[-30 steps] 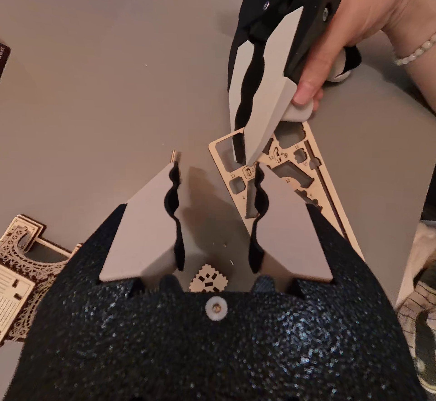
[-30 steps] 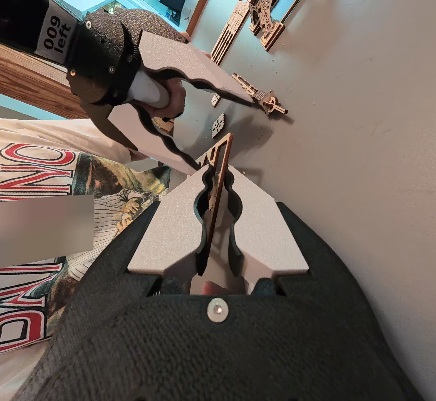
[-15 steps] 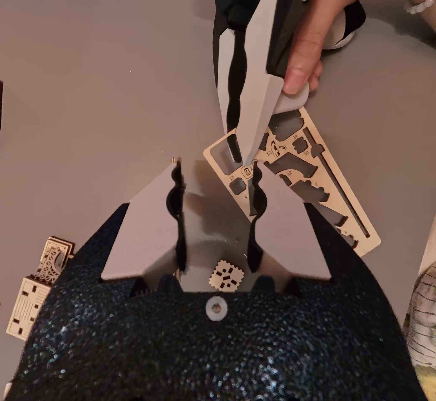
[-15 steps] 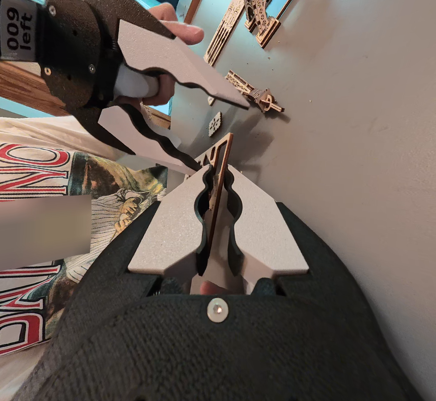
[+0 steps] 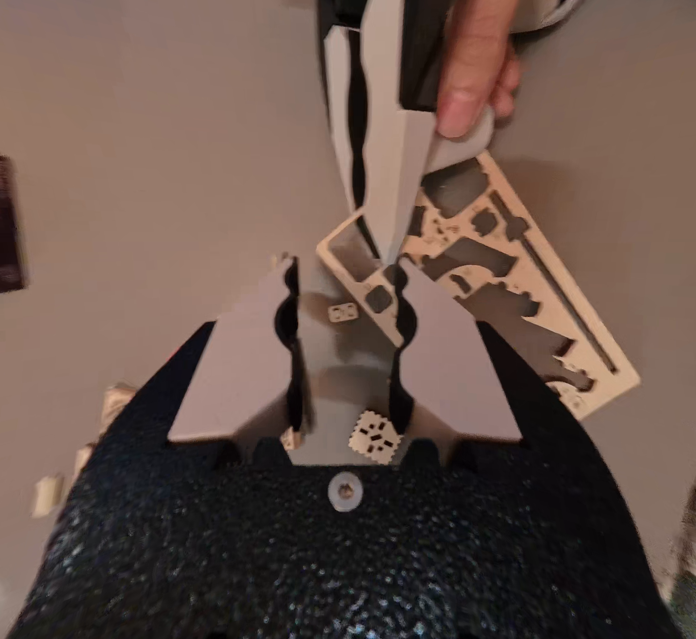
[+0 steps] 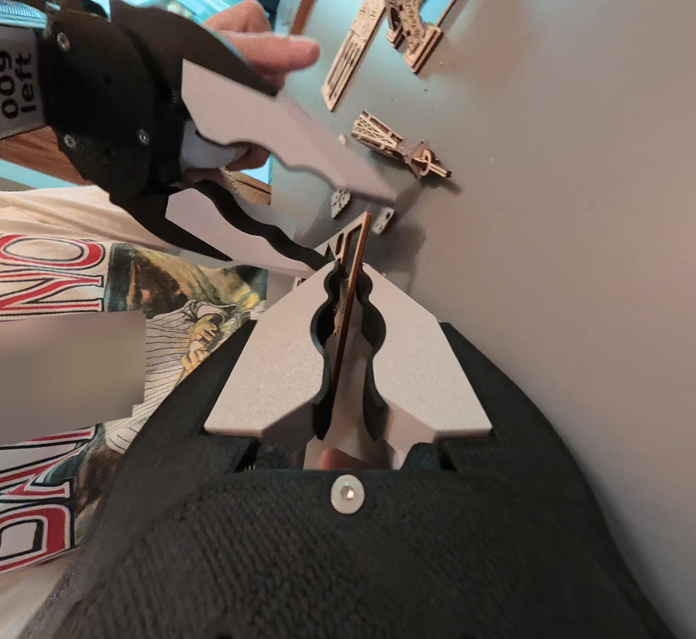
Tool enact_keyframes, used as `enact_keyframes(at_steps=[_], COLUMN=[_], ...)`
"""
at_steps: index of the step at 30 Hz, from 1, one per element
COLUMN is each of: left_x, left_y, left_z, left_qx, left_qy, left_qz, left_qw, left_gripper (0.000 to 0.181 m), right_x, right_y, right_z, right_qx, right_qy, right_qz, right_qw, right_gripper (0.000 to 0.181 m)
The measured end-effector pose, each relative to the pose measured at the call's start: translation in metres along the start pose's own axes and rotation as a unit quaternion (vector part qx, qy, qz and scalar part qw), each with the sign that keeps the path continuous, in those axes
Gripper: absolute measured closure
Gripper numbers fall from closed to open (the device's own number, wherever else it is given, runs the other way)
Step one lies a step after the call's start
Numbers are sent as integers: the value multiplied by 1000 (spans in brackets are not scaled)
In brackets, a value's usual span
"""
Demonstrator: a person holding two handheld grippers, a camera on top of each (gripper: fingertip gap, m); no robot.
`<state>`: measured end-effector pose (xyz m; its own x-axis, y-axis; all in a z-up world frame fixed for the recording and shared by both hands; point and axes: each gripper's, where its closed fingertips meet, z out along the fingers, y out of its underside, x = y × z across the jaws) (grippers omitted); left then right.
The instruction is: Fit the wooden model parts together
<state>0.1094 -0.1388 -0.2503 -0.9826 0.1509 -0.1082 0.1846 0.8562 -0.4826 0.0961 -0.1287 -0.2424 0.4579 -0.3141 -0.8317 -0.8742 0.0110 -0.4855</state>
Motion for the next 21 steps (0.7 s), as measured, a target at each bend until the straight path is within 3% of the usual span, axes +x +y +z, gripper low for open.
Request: enact_keyframes(at_steps=[1, 2, 3, 7, 9, 12, 15, 21], left_x=[-9, -16, -16, 12, 15, 9, 0, 4], left_y=[-1, -2, -4, -29, -28, -14, 2, 29], left_z=[-4, -7, -10, -32, -42, -47, -47, -27], left_qx=[2, 1, 8, 114, 134, 132, 122, 60], left_qy=[-30, -53, -56, 47, 75, 78, 63, 43], left_qz=[5, 12, 12, -49, -77, -90, -85, 29], left_qw=[1000, 998, 998, 991, 985, 984, 987, 997], left_gripper=[112, 103, 104, 110, 109, 107, 120, 140], right_x=[-2, -2, -2, -3, -4, -8, -11, 9], right_y=[0, 0, 0, 0, 0, 2, 10, 3], right_z=[0, 0, -1, -1, -2, -3, -13, -50], right_qx=[3, 3, 4, 6, 7, 2, -12, 27], right_qy=[-6, -6, -7, -8, -10, -19, -21, 58], right_qz=[-6, -7, -5, -7, -8, -14, -18, -36], right_qw=[1000, 1000, 1000, 1000, 1000, 1000, 1000, 997], right_gripper=[175, 175, 175, 175, 175, 174, 173, 160])
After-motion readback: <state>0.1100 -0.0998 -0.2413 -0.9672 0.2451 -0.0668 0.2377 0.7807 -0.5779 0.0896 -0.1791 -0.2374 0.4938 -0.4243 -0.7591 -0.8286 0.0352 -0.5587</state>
